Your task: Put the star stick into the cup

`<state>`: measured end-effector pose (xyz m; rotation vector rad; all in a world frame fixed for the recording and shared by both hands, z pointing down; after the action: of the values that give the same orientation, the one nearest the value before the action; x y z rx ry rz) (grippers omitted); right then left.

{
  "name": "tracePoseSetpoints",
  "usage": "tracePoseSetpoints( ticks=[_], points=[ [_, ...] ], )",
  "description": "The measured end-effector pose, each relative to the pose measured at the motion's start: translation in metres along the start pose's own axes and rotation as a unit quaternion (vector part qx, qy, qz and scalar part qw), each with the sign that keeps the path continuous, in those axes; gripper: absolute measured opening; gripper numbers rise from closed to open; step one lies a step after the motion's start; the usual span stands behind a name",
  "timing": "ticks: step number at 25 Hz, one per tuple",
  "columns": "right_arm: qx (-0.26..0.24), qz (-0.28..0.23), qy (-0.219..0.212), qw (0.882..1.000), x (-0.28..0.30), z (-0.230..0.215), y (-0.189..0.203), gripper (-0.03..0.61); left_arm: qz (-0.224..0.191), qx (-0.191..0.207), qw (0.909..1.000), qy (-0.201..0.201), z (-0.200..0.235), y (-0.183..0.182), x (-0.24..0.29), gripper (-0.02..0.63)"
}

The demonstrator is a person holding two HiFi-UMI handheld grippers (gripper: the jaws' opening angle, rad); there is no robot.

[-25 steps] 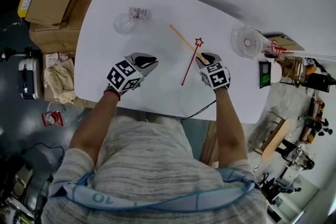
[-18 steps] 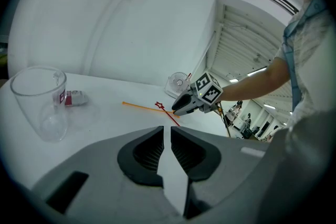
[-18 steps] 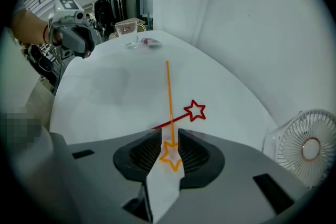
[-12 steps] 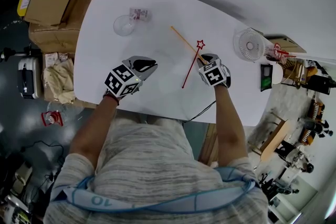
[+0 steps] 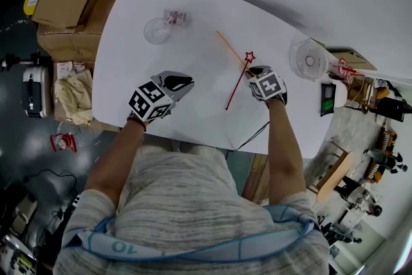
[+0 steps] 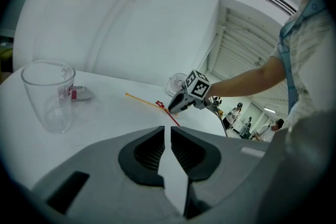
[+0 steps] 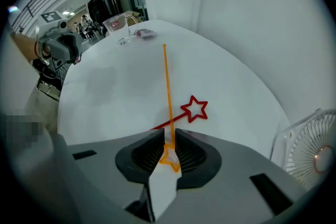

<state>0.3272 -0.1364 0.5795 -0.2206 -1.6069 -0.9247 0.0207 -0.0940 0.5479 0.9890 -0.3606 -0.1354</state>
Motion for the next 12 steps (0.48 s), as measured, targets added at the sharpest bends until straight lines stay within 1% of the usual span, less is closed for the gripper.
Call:
tracePoseSetpoints(
  ticks=[4, 6, 8, 12],
  points=[
    [-0.012, 0.023, -0.016, 1.0, 0.003, -0.001, -0.003, 0.057, -0.001, 0.002, 1.0, 0.003, -0.002, -0.001, -0.001, 0.038],
    [-0.035, 0.032, -0.016, 0.999, 0.003, 0.003, -0.005, 0.053, -0.002, 0.002, 1.0, 0.005, -0.003, -0.002, -0.002, 0.037],
    [-0.064, 0.044, -0.01, 0.997, 0.001, 0.007, -0.007, 0.02, -0.004, 0.005, 0.9999, 0.009, -0.005, -0.004, -0.003, 0.037],
    [-0.112, 0.05, -0.007, 0.992, -0.001, 0.019, -0.011, 0.02, -0.008, 0.009, 0.9998, 0.014, -0.008, -0.007, -0.003, 0.037]
  ],
)
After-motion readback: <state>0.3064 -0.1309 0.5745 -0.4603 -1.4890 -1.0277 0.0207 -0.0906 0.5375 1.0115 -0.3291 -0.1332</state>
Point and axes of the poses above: the fingertips, and each gripper's own axes: x forward along the fingers, z to its left, y out of its underside, the point moved 9 cm from there along -x, backward along the fingers, and after that the axes turned 12 degrees about -z, right-handed, at the moved point
